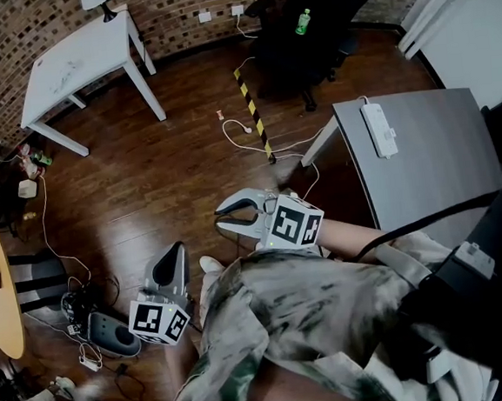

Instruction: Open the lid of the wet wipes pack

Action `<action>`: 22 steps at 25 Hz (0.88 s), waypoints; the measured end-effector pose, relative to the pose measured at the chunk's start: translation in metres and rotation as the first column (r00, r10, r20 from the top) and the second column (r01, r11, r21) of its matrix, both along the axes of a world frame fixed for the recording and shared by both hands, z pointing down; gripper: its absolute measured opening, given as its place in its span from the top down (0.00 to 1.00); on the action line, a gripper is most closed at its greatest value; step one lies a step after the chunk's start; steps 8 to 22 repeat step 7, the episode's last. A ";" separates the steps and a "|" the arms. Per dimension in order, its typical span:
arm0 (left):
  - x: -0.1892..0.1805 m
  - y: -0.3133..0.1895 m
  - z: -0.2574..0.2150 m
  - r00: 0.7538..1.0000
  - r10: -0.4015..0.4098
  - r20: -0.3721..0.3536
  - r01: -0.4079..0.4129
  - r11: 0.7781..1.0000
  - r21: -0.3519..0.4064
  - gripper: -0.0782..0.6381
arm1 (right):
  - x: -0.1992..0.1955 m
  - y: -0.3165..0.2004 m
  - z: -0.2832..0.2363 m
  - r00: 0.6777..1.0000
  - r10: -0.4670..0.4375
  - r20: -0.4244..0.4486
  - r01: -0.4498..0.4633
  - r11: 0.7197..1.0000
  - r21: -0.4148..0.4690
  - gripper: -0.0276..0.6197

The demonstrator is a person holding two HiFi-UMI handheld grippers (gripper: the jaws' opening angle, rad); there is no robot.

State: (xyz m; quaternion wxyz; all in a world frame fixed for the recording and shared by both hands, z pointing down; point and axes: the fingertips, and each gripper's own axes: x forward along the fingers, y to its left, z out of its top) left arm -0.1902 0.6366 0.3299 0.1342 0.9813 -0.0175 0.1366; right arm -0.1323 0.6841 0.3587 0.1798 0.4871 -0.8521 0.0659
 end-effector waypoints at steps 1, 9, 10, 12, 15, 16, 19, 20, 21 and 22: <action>-0.003 -0.007 0.001 1.000 -0.003 -0.003 0.003 1.000 -0.002 0.89 | -0.003 -0.006 0.001 1.000 -0.001 -0.004 0.001 1.000 -0.003 0.88; -0.037 -0.057 0.006 1.000 0.001 -0.014 -0.001 1.000 -0.004 0.89 | -0.036 -0.055 -0.001 1.000 0.000 -0.015 0.000 1.000 -0.009 0.88; -0.037 -0.057 0.006 1.000 0.001 -0.014 -0.001 1.000 -0.004 0.89 | -0.036 -0.055 -0.001 1.000 0.000 -0.015 0.000 1.000 -0.009 0.88; -0.037 -0.057 0.006 1.000 0.001 -0.014 -0.001 1.000 -0.004 0.89 | -0.036 -0.055 -0.001 1.000 0.000 -0.015 0.000 1.000 -0.009 0.88; -0.037 -0.057 0.006 1.000 0.001 -0.014 -0.001 1.000 -0.004 0.89 | -0.036 -0.055 -0.001 1.000 0.000 -0.015 0.000 1.000 -0.009 0.88; -0.037 -0.057 0.006 1.000 0.001 -0.014 -0.001 1.000 -0.004 0.89 | -0.036 -0.055 -0.001 1.000 0.000 -0.015 0.000 1.000 -0.009 0.88; -0.037 -0.057 0.006 1.000 0.001 -0.014 -0.001 1.000 -0.004 0.89 | -0.036 -0.055 -0.001 1.000 0.000 -0.015 0.000 1.000 -0.009 0.88; -0.037 -0.057 0.006 1.000 0.001 -0.014 -0.001 1.000 -0.004 0.89 | -0.036 -0.055 -0.001 1.000 0.000 -0.015 0.000 1.000 -0.009 0.88; -0.037 -0.057 0.006 1.000 0.001 -0.014 -0.001 1.000 -0.004 0.89 | -0.036 -0.055 -0.001 1.000 0.000 -0.015 0.000 1.000 -0.009 0.88; -0.037 -0.057 0.006 1.000 0.001 -0.014 -0.001 1.000 -0.004 0.89 | -0.036 -0.055 -0.001 1.000 0.000 -0.015 0.000 1.000 -0.009 0.88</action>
